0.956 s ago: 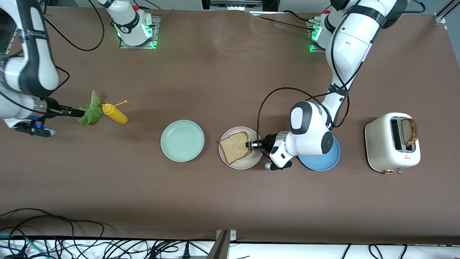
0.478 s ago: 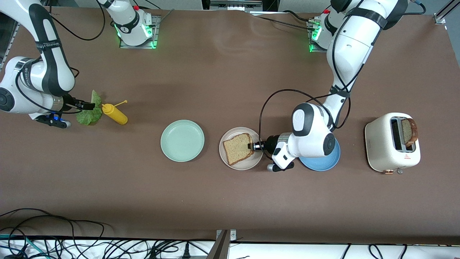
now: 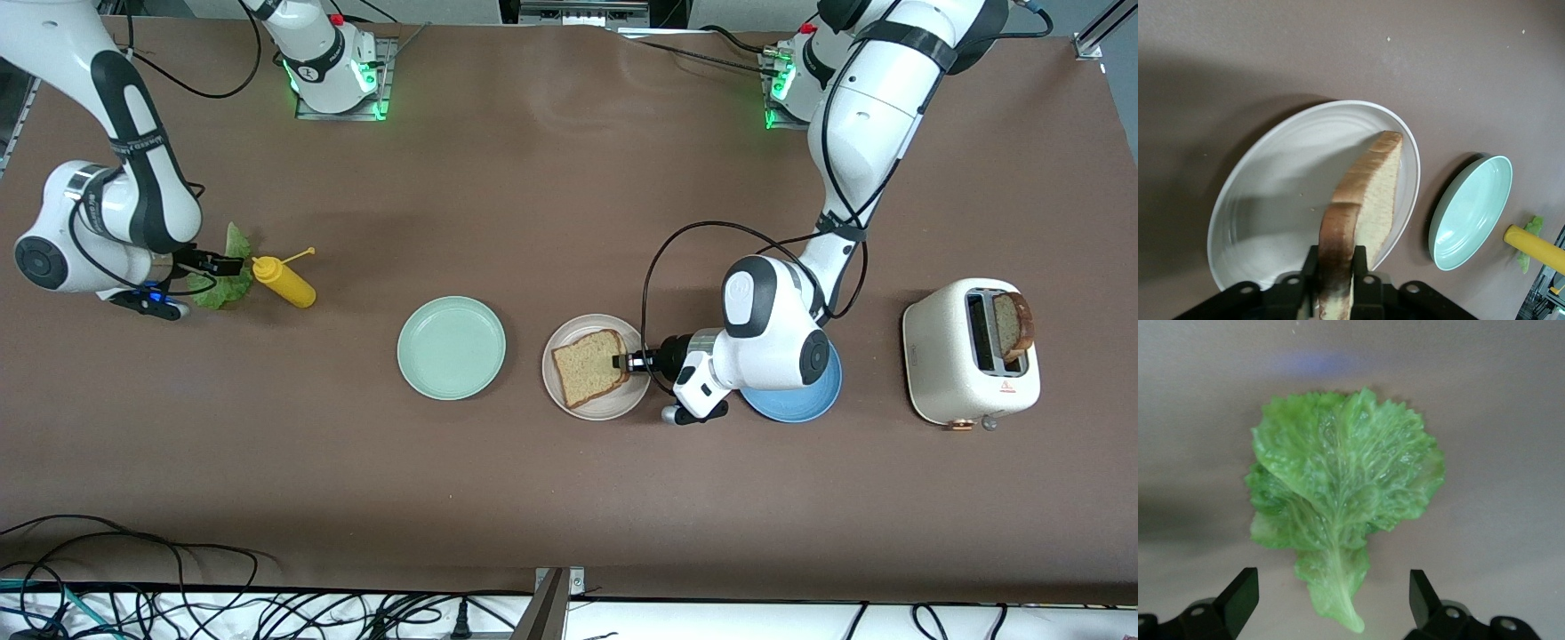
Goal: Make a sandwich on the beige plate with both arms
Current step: 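Lower the toast onto the beige plate while the right gripper reaches the lettuce, then grasp the lettuce leaf with the right gripper while the left gripper withdraws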
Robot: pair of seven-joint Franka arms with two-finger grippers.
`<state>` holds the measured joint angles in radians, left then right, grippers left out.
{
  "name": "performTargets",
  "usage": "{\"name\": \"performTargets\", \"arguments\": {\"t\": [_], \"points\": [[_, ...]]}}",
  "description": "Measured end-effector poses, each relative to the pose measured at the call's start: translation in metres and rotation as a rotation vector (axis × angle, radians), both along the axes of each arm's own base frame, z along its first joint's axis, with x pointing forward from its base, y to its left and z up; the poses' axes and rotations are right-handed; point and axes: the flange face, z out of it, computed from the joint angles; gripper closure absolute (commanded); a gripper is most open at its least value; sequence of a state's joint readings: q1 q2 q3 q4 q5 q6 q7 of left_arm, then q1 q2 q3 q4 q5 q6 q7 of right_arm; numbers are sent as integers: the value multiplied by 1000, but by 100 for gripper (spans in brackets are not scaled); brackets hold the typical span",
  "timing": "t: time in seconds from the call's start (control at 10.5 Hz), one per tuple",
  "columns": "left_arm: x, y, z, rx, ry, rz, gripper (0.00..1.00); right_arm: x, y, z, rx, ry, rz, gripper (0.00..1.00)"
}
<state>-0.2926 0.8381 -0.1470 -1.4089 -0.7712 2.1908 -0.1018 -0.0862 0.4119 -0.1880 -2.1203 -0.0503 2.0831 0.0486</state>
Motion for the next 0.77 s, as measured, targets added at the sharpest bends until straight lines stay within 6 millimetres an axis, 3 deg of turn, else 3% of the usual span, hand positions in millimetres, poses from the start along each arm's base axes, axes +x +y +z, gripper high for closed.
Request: {"name": "performTargets", "arguments": {"t": [0.1,0.19,0.29,0.48,0.77], "points": [[2,6,-1,7,-4,5,0,-2,0,-7,0,12,-1,0],[5,11,-2,13,-8,10,0,-4,-3,-13,0,25,-5,26],[6,14,-2,15,-11,12,0,-6,-5,-18,-2,33,-9,66],[11,16,2,21,-45,34,0,-8,-7,-22,-3,39,-13,100],[28,42,23,40,-141,126,0,-7,-8,-21,-4,37,-13,100]]}}
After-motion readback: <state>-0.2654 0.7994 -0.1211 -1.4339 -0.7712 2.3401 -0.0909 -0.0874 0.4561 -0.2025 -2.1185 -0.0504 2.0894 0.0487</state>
